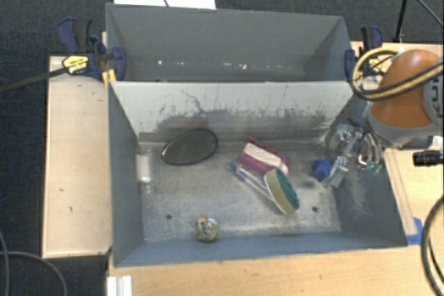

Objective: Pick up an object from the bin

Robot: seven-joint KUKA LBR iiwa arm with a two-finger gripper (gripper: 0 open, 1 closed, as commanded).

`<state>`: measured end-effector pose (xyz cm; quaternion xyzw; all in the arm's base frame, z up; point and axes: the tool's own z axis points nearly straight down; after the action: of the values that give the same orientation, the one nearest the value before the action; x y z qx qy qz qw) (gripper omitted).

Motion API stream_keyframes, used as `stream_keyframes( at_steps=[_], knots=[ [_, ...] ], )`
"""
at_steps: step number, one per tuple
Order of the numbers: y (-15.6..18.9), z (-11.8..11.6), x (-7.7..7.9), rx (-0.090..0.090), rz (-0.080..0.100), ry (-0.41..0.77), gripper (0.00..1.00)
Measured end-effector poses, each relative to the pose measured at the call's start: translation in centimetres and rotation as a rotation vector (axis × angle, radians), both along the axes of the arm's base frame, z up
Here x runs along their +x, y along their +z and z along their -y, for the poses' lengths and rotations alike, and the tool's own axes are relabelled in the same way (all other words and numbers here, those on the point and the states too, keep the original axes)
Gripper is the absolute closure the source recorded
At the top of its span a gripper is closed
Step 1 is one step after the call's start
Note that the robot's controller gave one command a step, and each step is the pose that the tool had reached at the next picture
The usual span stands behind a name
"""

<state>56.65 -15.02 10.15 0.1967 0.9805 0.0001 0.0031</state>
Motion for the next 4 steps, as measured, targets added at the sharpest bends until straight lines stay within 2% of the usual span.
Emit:
stream_keyframes(
  at_steps=[1,2,3,4],
  knots=[
    [-0.1,-0.1,-2.1,0.002,-0.006,-0.177,0.00],
    [-3.0,-1.3,-1.6,0.017,-0.006,-0.377,0.00],
    [-2.9,-2.0,-1.5,0.016,-0.006,-0.486,0.00],
    [-3.0,-1.5,-1.7,0.009,-0.008,-0.488,1.00]
  ],
)
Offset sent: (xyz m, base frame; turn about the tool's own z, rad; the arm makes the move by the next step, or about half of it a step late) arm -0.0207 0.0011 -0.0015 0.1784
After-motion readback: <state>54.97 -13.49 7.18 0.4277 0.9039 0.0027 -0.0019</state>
